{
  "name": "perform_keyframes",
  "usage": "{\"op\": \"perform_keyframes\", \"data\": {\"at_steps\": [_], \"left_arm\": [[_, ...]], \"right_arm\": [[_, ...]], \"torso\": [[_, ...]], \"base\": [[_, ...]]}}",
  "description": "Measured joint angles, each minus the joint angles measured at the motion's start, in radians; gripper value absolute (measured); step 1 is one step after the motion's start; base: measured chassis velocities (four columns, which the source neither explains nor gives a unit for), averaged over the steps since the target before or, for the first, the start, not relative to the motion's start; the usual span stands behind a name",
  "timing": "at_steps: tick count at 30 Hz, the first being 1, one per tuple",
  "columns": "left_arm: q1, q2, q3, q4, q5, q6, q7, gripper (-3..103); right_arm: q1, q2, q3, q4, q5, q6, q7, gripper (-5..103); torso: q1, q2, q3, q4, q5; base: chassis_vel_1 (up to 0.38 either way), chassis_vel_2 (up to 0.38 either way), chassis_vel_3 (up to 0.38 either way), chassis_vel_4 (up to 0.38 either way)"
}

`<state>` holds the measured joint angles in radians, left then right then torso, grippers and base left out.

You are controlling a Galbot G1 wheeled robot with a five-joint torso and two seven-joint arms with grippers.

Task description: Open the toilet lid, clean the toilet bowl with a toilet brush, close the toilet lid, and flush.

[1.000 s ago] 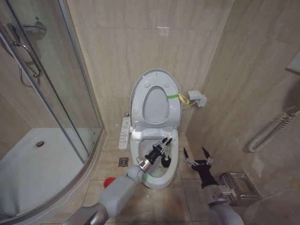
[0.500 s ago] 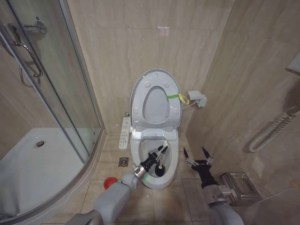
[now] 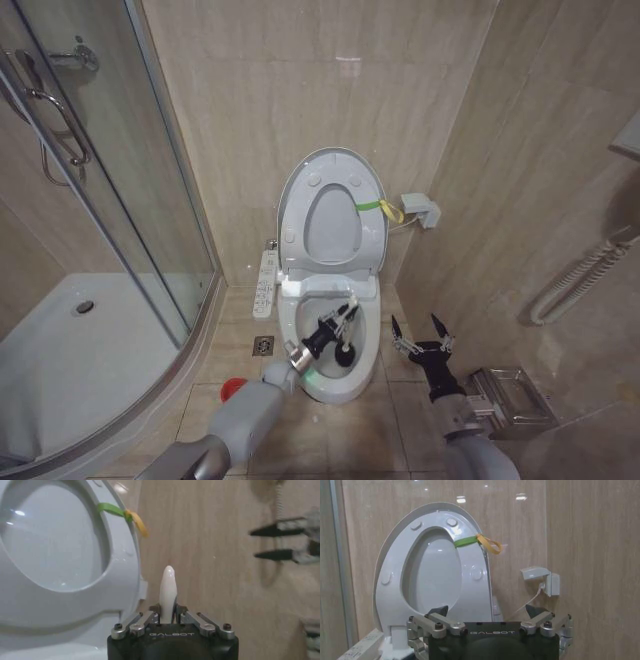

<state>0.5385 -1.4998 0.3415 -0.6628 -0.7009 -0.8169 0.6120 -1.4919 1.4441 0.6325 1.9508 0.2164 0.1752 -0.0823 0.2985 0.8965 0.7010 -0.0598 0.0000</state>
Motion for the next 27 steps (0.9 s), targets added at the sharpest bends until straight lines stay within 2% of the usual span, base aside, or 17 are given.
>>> {"op": "perform_keyframes", "data": {"at_steps": [5, 8, 14, 17, 21, 24, 27], "left_arm": [[0.018, 0.028, 0.004, -0.054, 0.007, 0.000, 0.005, 19], [0.004, 0.036, -0.010, -0.094, 0.006, 0.001, -0.017, 19], [-0.046, 0.009, -0.058, -0.032, 0.015, 0.001, -0.023, 19], [-0.053, -0.010, -0.077, 0.063, 0.017, 0.001, 0.009, 19], [-0.025, -0.005, -0.074, 0.081, 0.018, 0.001, 0.049, 19], [-0.003, 0.011, -0.068, 0.053, 0.018, 0.001, 0.071, 19], [0.029, 0.045, -0.038, -0.038, 0.004, 0.001, 0.077, 19]], "right_arm": [[0.000, 0.000, 0.000, 0.000, 0.000, 0.000, 0.000, 100], [0.000, 0.000, 0.000, 0.000, 0.000, 0.000, 0.000, 100], [0.000, 0.000, 0.000, 0.000, 0.000, 0.000, 0.000, 100], [0.000, 0.000, 0.000, 0.000, 0.000, 0.000, 0.000, 100], [0.000, 0.000, 0.000, 0.000, 0.000, 0.000, 0.000, 100], [0.000, 0.000, 0.000, 0.000, 0.000, 0.000, 0.000, 100], [0.000, 0.000, 0.000, 0.000, 0.000, 0.000, 0.000, 100]], "torso": [[0.000, 0.000, 0.000, 0.0003, 0.0002], [0.000, 0.000, 0.000, -0.0001, 0.0001], [0.000, 0.000, 0.000, -0.0003, 0.0001], [0.000, 0.000, 0.000, -0.0001, 0.0001], [0.000, 0.000, 0.000, 0.0002, -0.0002], [0.000, 0.000, 0.000, 0.0002, 0.0001], [0.000, 0.000, 0.000, 0.0002, 0.0001]], "base": [[0.000, 0.000, 0.000, 0.000], [0.000, 0.000, 0.000, 0.000], [0.000, 0.000, 0.000, 0.000], [0.000, 0.000, 0.000, 0.000], [0.000, 0.000, 0.000, 0.000], [0.000, 0.000, 0.000, 0.000], [0.000, 0.000, 0.000, 0.000]]}}
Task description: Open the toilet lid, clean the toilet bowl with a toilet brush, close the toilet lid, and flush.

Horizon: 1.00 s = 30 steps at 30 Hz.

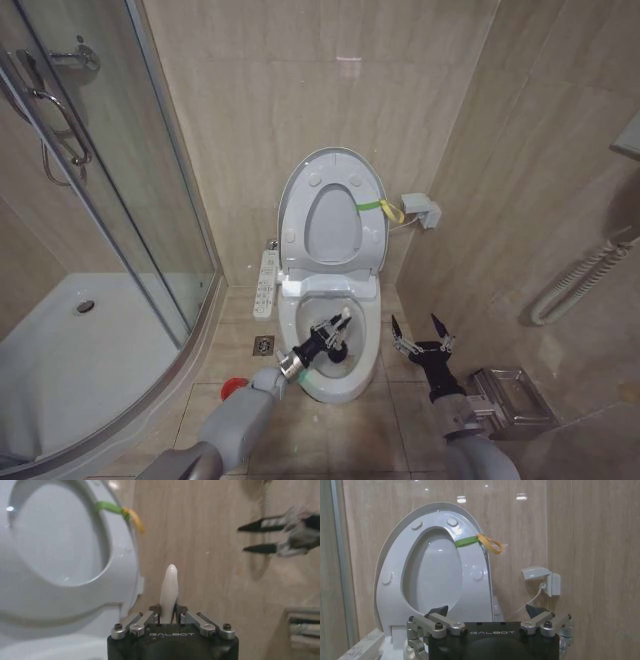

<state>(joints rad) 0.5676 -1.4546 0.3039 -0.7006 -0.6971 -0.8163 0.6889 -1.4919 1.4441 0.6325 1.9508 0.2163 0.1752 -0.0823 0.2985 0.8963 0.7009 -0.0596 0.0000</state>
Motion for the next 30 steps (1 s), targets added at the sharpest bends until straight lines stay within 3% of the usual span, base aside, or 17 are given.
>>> {"op": "perform_keyframes", "data": {"at_steps": [5, 12, 18, 24, 30], "left_arm": [[-0.008, 0.000, 0.009, -0.037, -0.016, 0.000, -0.032, 19], [-0.055, -0.038, -0.015, 0.042, -0.016, 0.000, -0.073, 19], [-0.053, -0.033, -0.057, 0.118, 0.080, 0.000, -0.079, 19], [-0.026, -0.021, -0.031, 0.065, 0.074, 0.000, -0.075, 19], [-0.019, -0.026, 0.036, -0.020, -0.005, 0.000, -0.099, 19]], "right_arm": [[0.000, 0.000, 0.000, 0.000, 0.000, 0.000, 0.000, 100], [0.000, 0.000, 0.000, 0.000, 0.000, 0.000, 0.000, 100], [0.000, 0.000, 0.000, 0.000, 0.000, 0.000, 0.000, 100], [0.000, 0.000, 0.000, 0.000, 0.000, 0.000, 0.000, 100], [0.000, 0.000, 0.000, 0.000, 0.000, 0.000, 0.000, 100]], "torso": [[0.000, 0.000, 0.000, -0.0002, -0.0001], [0.000, 0.000, 0.000, -0.0005, 0.0000], [0.000, 0.000, 0.000, 0.0000, 0.0001], [0.000, 0.000, 0.000, 0.0001, 0.0001], [0.000, 0.000, 0.000, -0.0004, 0.0000]], "base": [[0.000, 0.000, 0.000, 0.000], [0.000, 0.000, 0.000, 0.000], [0.000, 0.000, 0.000, 0.000], [0.000, 0.000, 0.000, 0.000], [0.000, 0.000, 0.000, 0.000]]}}
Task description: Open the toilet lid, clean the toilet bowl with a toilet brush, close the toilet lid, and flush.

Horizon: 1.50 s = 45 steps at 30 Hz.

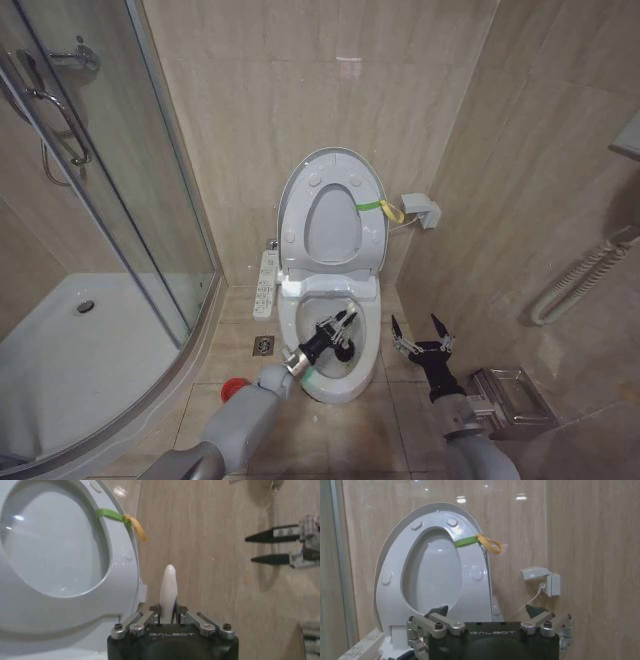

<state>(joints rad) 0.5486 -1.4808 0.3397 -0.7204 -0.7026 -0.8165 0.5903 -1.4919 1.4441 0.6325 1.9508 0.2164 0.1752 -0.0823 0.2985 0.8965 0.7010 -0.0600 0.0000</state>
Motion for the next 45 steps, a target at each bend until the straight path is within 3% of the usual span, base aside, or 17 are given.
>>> {"op": "perform_keyframes", "data": {"at_steps": [5, 9, 12, 24, 26, 34, 45], "left_arm": [[-0.017, -0.004, -0.003, 0.017, 0.005, 0.000, -0.013, 19], [-0.039, -0.009, -0.091, 0.143, 0.184, 0.000, -0.074, 19], [-0.038, -0.006, -0.102, 0.162, 0.201, 0.001, -0.076, 19], [0.003, 0.010, 0.007, -0.008, 0.012, 0.000, -0.015, 19], [-0.001, 0.007, 0.011, 0.003, 0.010, 0.000, -0.014, 19], [-0.025, -0.007, -0.080, 0.143, 0.153, 0.000, -0.029, 19], [0.027, 0.026, 0.014, -0.052, 0.006, 0.000, -0.018, 19]], "right_arm": [[0.000, 0.000, 0.000, 0.000, 0.000, 0.000, 0.000, 100], [0.000, 0.000, 0.000, 0.000, 0.000, 0.000, 0.000, 100], [0.000, 0.000, 0.000, 0.000, 0.000, 0.000, 0.000, 100], [0.000, 0.000, 0.000, 0.000, 0.000, 0.000, 0.000, 100], [0.000, 0.000, 0.000, 0.000, 0.000, 0.000, 0.000, 100], [0.000, 0.000, 0.000, 0.000, 0.000, 0.000, 0.000, 100], [0.000, 0.000, 0.000, 0.000, 0.000, 0.000, 0.000, 100]], "torso": [[0.000, 0.000, 0.000, -0.0001, -0.0001], [0.000, 0.000, 0.000, 0.0004, 0.0000], [0.000, 0.000, 0.000, 0.0005, 0.0000], [0.000, 0.000, 0.000, 0.0000, 0.0000], [0.000, 0.000, 0.000, 0.0002, -0.0001], [0.000, 0.000, 0.000, 0.0004, 0.0000], [0.000, 0.000, 0.000, 0.0000, 0.0000]], "base": [[0.000, 0.000, 0.000, 0.000], [0.000, 0.000, 0.000, 0.000], [0.000, 0.000, 0.000, 0.000], [0.000, 0.000, 0.000, 0.000], [0.000, 0.000, 0.000, 0.000], [0.000, 0.000, 0.000, 0.000], [0.000, 0.000, 0.000, 0.000]]}}
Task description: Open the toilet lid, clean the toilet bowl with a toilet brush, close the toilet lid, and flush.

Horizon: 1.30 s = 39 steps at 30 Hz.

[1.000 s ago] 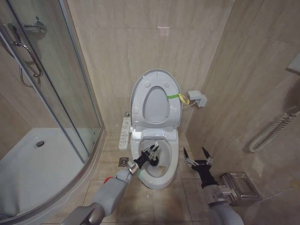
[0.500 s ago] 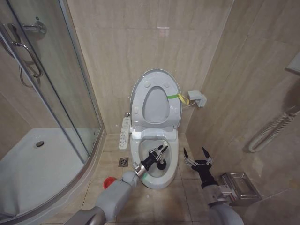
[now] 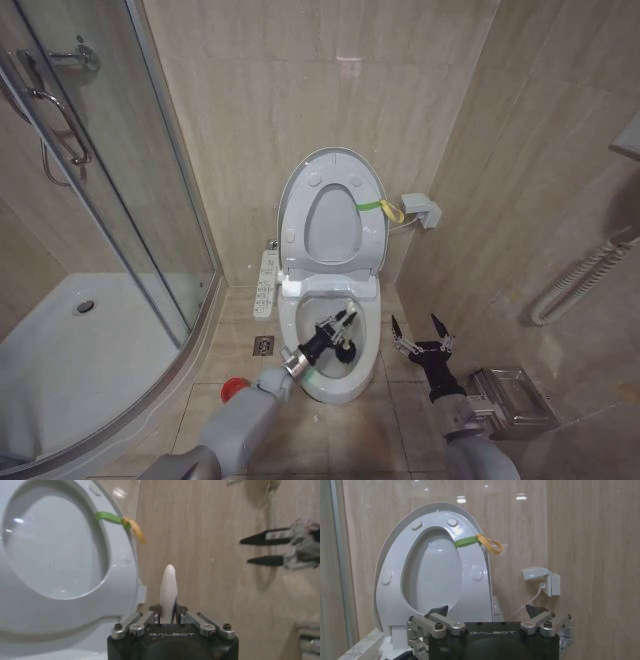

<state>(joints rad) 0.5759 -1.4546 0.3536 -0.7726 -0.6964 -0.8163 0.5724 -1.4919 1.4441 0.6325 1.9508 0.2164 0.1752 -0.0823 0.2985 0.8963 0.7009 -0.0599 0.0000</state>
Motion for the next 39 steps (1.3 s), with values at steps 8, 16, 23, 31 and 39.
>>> {"op": "perform_keyframes", "data": {"at_steps": [8, 16, 23, 31, 39], "left_arm": [[-0.011, -0.008, -0.034, 0.085, 0.099, -0.001, -0.024, 19], [-0.018, -0.005, -0.027, 0.047, 0.088, 0.000, -0.055, 19], [0.020, 0.006, 0.044, -0.038, -0.001, 0.000, -0.026, 19], [-0.001, -0.005, -0.003, 0.069, 0.126, -0.001, -0.071, 19], [0.004, 0.003, 0.020, -0.016, 0.045, 0.000, -0.064, 19]], "right_arm": [[0.000, 0.000, 0.000, 0.000, 0.000, 0.000, 0.000, 100], [0.000, 0.000, 0.000, 0.000, 0.000, 0.000, 0.000, 100], [0.000, 0.000, 0.000, 0.000, 0.000, 0.000, 0.000, 100], [0.000, 0.000, 0.000, 0.000, 0.000, 0.000, 0.000, 100], [0.000, 0.000, 0.000, 0.000, 0.000, 0.000, 0.000, 100]], "torso": [[0.000, 0.000, 0.000, 0.0000, 0.0000], [0.000, 0.000, 0.000, -0.0002, 0.0001], [0.000, 0.000, 0.000, 0.0002, 0.0000], [0.000, 0.000, 0.000, 0.0003, 0.0002], [0.000, 0.000, 0.000, -0.0001, 0.0000]], "base": [[0.000, 0.000, 0.000, 0.000], [0.000, 0.000, 0.000, 0.000], [0.000, 0.000, 0.000, 0.000], [0.000, 0.000, 0.000, 0.000], [0.000, 0.000, 0.000, 0.000]]}}
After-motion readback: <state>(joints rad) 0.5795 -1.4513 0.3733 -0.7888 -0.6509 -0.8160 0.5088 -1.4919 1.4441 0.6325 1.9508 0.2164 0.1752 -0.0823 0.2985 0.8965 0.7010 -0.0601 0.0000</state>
